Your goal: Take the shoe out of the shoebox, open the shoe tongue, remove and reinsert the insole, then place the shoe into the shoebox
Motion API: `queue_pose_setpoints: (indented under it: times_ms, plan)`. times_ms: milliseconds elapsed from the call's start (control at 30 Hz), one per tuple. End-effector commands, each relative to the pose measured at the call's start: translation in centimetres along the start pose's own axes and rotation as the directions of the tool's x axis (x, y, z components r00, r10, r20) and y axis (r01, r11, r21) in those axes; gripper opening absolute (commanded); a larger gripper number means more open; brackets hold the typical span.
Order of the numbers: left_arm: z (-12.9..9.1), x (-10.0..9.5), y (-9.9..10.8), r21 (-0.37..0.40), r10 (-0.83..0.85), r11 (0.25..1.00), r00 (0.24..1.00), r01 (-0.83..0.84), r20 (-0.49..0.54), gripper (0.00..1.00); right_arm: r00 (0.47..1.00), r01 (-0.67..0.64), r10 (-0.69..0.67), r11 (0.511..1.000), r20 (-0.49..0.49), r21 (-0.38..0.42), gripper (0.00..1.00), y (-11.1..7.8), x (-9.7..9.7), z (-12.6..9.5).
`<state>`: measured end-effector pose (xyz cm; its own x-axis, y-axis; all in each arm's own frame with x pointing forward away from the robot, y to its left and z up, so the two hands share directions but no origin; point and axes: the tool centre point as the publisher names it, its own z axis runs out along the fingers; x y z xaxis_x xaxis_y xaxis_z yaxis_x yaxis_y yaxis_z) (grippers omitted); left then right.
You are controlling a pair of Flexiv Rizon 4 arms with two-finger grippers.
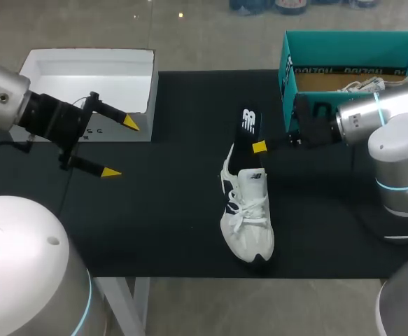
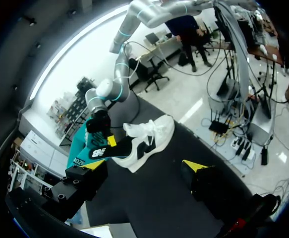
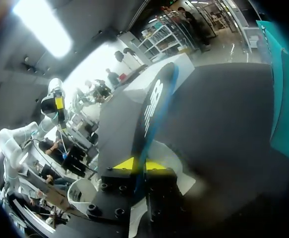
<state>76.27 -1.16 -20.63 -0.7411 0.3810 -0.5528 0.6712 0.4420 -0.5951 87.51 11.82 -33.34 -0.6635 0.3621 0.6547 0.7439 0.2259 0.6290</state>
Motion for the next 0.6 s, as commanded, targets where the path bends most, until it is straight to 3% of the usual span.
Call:
queue_pose_setpoints:
  times_ms: [33, 300, 600]
  plan:
    - [0.0, 0.0, -0.1, -0.003, 0.000, 1.000, 1.000, 0.000, -0.003, 1.00, 1.000, -0.003, 0.003, 1.000, -0.009, 0.000, 0.00, -0.6, 0.2, 0.4]
    - [0.0, 0.0, -0.1, -0.003, 0.000, 1.000, 1.000, 0.000, -0.003, 1.00, 0.999, -0.016, 0.016, 1.000, -0.032, 0.007, 0.00, -1.9, 1.1, 0.8]
    - [0.0, 0.0, -0.1, -0.003, 0.000, 1.000, 1.000, 0.000, -0.003, 1.00, 0.997, -0.055, 0.057, 0.998, -0.052, 0.041, 0.00, -4.9, 2.1, 1.3]
